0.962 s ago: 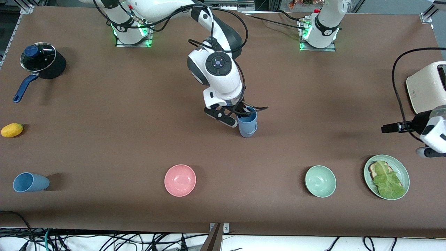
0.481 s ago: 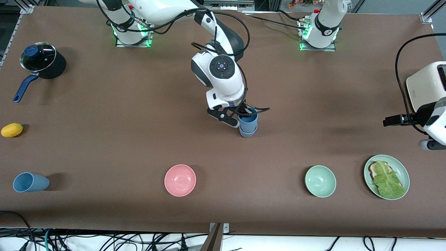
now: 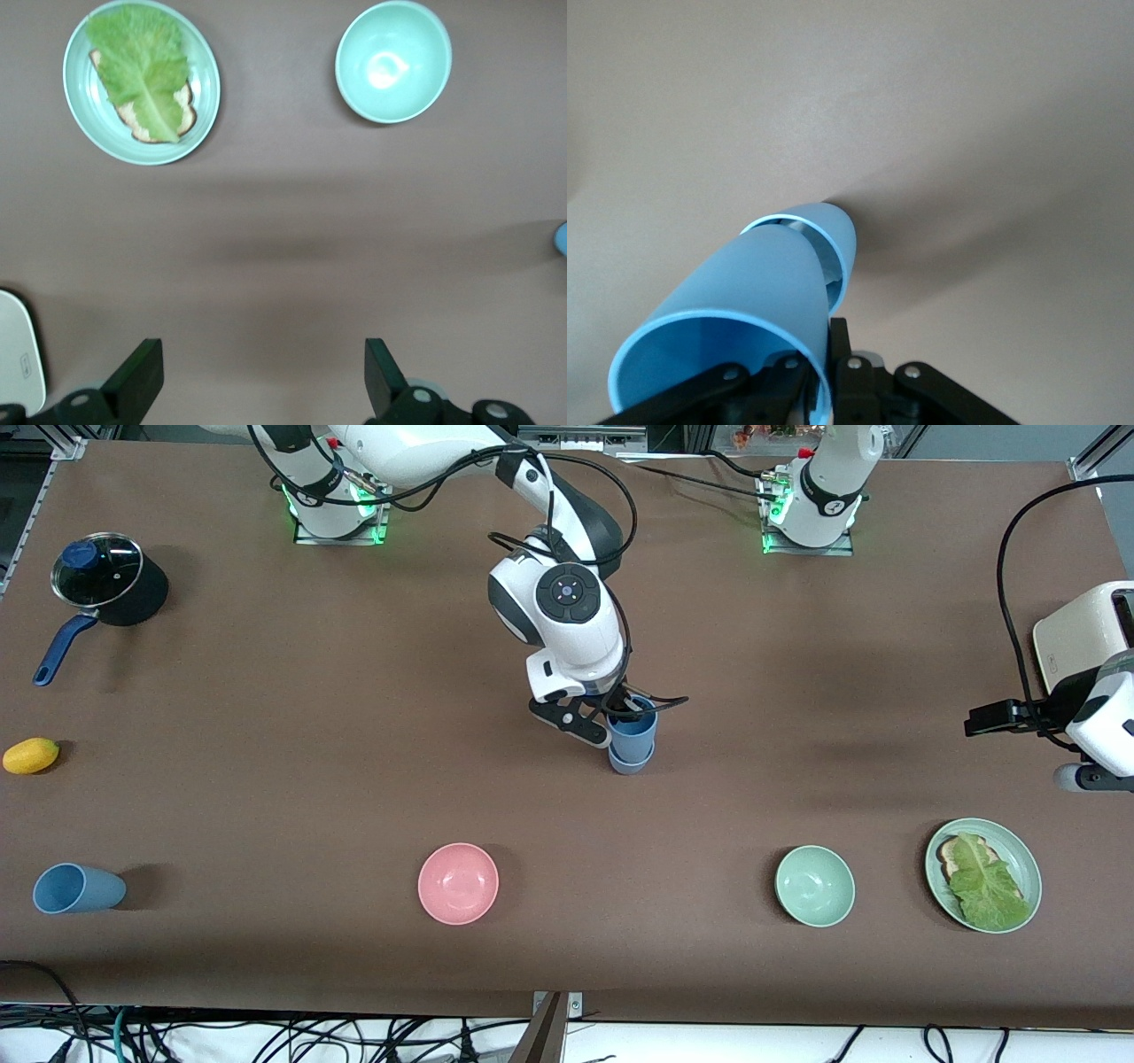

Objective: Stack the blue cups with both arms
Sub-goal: 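Open the right gripper and lift it off the stacked cups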

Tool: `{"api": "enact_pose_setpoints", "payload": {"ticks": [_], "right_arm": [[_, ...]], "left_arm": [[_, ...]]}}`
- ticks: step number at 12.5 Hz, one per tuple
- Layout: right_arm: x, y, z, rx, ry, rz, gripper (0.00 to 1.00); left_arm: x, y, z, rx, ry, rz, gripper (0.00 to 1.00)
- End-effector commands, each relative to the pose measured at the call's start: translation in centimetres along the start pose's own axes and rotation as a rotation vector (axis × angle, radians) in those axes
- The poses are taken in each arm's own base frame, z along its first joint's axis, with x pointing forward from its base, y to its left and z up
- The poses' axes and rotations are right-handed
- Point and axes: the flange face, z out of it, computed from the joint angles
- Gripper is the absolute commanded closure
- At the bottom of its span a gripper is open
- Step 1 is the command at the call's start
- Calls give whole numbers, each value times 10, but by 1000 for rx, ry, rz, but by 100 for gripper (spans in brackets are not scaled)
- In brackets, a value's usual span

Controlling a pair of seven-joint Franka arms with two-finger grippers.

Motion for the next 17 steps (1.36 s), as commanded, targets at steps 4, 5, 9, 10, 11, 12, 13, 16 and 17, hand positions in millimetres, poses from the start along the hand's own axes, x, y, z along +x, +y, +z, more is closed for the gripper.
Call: {"api": "enact_pose_setpoints", "payload": {"ticks": [4,5,9,10,11,12,13,16,17], "right_arm": [[-1,-6,0,4,20,-6,92],[-1,-5,1,3,21,-8,82],[2,-4,-2,-6,34,-20,54],[6,-3,-6,-7,36,-17,50],[9,-2,-10,-17,34,-18,47],[13,1,-16,-39,33,-39,43],[24,8,-30,-71,34,-78,40],[82,39,-96,-117,-4,-211,32],[98,51,-116,-136,-19,-266,30]], "left_arm": [[-58,32,-34,38,123,61,0],[-68,36,-35,41,119,69,0],[-84,43,-43,44,122,84,0],[-87,44,-45,44,118,85,0],[-88,47,-48,41,115,86,0],[-88,48,-47,38,115,88,0],[-85,48,-43,32,107,88,0],[-75,45,-42,27,153,81,0],[-71,42,-43,27,178,75,0]]}}
